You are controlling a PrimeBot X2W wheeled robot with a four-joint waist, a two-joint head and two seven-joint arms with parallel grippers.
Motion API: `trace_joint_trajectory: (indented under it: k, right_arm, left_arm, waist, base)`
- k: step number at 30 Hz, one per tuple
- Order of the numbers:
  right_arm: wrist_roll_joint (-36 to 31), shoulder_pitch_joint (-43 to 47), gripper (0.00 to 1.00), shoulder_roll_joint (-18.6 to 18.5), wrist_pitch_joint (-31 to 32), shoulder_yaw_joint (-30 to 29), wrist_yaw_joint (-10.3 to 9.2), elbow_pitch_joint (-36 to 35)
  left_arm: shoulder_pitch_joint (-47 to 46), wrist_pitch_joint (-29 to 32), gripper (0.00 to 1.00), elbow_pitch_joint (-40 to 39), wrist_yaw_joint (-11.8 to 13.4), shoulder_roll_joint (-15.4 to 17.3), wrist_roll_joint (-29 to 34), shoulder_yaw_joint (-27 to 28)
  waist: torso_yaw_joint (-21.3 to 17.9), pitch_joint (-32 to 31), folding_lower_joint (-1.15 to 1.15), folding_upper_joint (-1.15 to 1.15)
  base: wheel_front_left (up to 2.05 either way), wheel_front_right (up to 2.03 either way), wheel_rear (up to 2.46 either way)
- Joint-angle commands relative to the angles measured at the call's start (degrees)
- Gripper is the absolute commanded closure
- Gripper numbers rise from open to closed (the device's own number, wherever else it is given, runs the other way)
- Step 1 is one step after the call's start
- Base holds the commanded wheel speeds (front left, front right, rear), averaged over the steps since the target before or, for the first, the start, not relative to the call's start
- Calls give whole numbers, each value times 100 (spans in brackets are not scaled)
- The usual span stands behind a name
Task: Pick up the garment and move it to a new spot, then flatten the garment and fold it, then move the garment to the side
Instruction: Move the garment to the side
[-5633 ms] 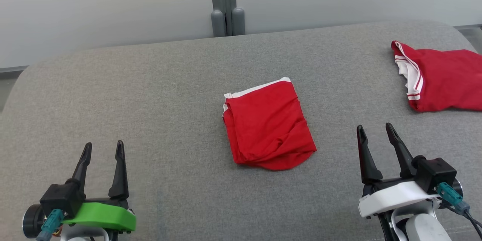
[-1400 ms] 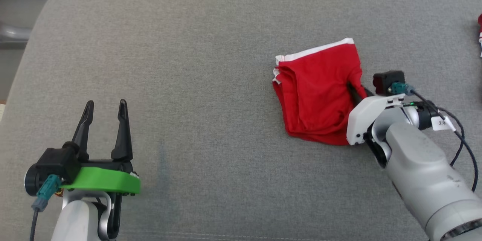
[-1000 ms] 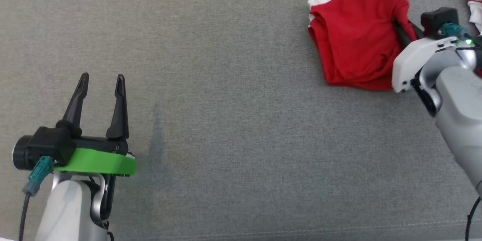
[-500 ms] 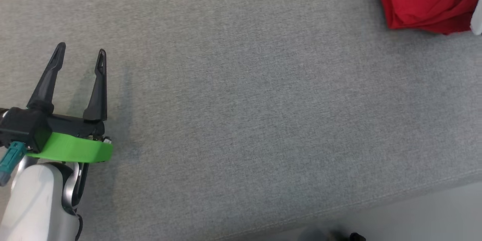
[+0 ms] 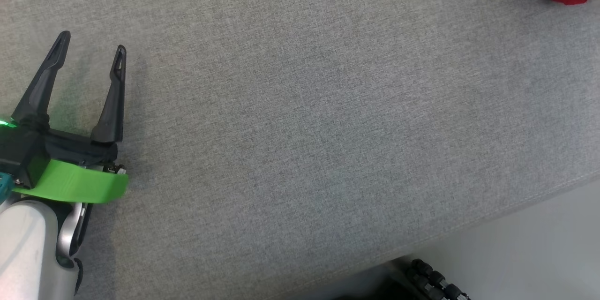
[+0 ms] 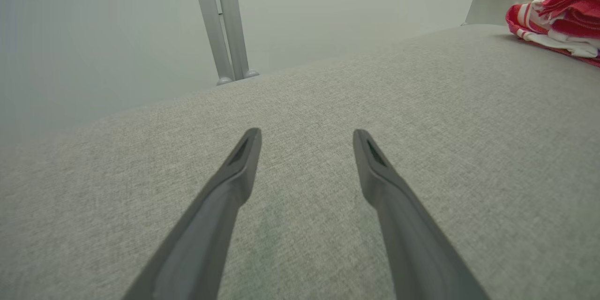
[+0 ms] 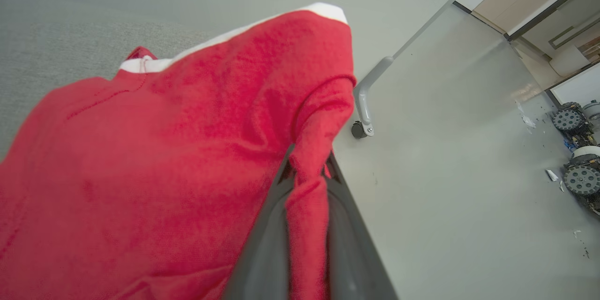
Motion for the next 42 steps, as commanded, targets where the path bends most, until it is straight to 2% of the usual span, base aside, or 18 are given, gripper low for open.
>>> trace_joint_trajectory:
  k: [1,6,8,9,10,17,25,35,42]
  right_arm:
    - [-55,-125,100,31,20,-62,-14,113]
    - [-327,-309,100,83,-72,-232,-14,582]
    - [-408,-357,69,140,-116,-303,-14,798]
    - [-473,-399,4,153,-182,-348,-14,887]
    - [-535,-431,0,155,-226,-394,-14,969]
    - [-986,-515,0,460,-862,-532,-14,1256]
    - [-1187,-310,0,943,-1531,-491,-13,999]
    - [-1100,600,0,1668,-1747,-356,-13,107]
    - [-1201,1720,0,2014,-1753,-629,-13,-779]
  left_arm:
    - [-26,14,0,-60,2,44,-23,-9]
    - [-37,37,0,-130,14,31,-34,-73]
    - [-23,16,0,-133,28,21,-43,-84]
    - [-15,6,0,-126,30,21,-41,-93]
    - [-13,-1,0,-117,34,20,-41,-101]
    - [25,-109,0,68,78,-42,-101,-128]
    - [250,-348,0,501,187,-224,-208,-151]
    - [671,-565,0,956,336,-432,-328,-79]
    - [983,-642,0,1181,410,-593,-389,-75]
  waist:
    - [-9,75,-1,0]
    - [93,99,-1,0]
    - [124,96,-1,0]
    - [137,94,-1,0]
    - [148,91,-1,0]
    - [203,-121,-1,0]
    - [333,-756,-1,0]
    - [562,-1742,-1,0]
    - [801,-2405,-1,0]
  base:
    - [0,0,0]
    - [0,0,0]
    - [0,0,0]
    - [0,0,0]
    - [0,0,0]
    - [0,0,0]
    - [0,0,0]
    - [0,0,0]
    - [0,0,0]
